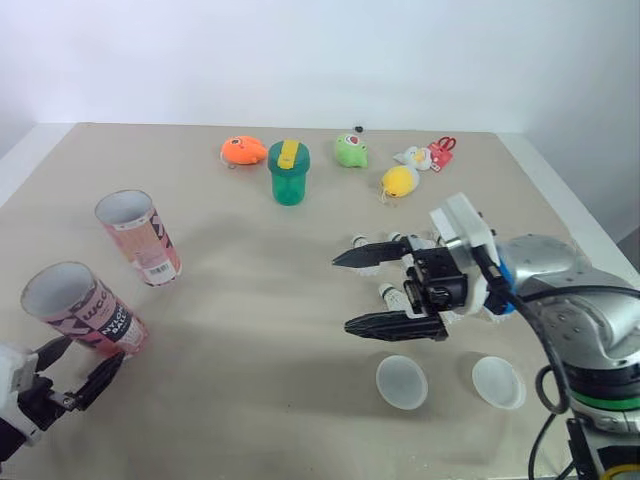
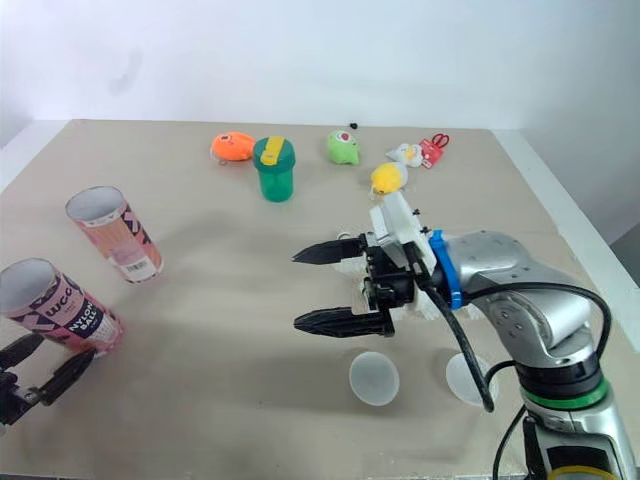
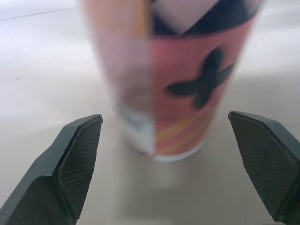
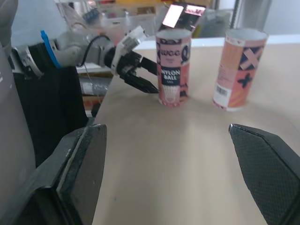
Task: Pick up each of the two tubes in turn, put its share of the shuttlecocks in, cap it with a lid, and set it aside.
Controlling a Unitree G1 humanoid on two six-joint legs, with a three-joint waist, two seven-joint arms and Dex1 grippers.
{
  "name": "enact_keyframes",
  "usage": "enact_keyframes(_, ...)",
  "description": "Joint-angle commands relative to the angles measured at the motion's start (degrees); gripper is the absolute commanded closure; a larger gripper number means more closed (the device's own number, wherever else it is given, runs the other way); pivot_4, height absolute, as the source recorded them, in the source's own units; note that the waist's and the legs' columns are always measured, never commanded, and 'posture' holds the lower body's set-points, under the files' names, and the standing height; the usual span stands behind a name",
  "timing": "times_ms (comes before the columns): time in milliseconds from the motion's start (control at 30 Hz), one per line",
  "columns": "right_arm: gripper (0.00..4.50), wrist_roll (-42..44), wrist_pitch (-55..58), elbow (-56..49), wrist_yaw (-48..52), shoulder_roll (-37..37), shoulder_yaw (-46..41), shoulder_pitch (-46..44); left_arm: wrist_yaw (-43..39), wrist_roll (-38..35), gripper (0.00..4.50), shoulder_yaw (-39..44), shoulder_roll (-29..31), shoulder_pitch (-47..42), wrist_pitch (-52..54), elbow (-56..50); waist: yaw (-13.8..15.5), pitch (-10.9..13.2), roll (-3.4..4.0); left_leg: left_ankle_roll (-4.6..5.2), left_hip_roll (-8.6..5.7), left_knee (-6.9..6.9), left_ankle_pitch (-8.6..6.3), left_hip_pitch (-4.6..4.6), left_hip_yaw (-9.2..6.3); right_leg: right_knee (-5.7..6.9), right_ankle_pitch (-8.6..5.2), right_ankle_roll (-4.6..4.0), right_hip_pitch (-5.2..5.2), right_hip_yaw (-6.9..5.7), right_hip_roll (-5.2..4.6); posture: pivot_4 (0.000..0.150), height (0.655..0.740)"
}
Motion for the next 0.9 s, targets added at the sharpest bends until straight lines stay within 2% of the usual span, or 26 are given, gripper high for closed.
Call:
enact_keyframes(33,0.04,-1.13,-2.03,1.23,-0.1,1.99,0.66,-1.5,1.75,-0.09,0.0,-0.87,-1.52,0.33,-3.41,1.24,-0.01,0.0,0.01,0.0,0.0,0.01,0.0,0.0,0.01,0.0,0.0,0.01,0.0,0.0,0.0,0.15,0.74)
enact_keyframes(367,0.04,-5.4,-5.58,5.77,1.87,5.3,3.85,-3.95,7.08,3.15,0.0,-8.98,-4.36,-8.43,-11.95,10.47,0.08,0.0,0.01,0.0,0.0,0.28,0.0,-0.03,0.0,0.02,0.19,-0.01,0.07,0.0,0.0,0.15,0.74)
enact_keyframes(667,0.04,-7.33,-6.57,7.01,1.37,6.92,4.12,-3.86,9.01,5.61,0.0,-12.29,-1.31,-17.35,-16.5,19.91,0.2,0.0,0.09,0.01,0.03,0.3,0.0,-0.03,-0.03,0.04,0.23,-0.05,0.08,-0.01,0.08,0.15,0.74)
enact_keyframes(900,0.04,-7.69,-6.08,6.41,0.81,6.86,3.82,-3.35,9.05,5.53,0.0,-14.28,-0.65,-20.72,-18.77,23.94,0.18,0.0,0.11,0.02,0.12,0.36,0.01,-0.05,-0.05,0.04,0.28,-0.08,0.08,-0.04,0.12,0.15,0.74)
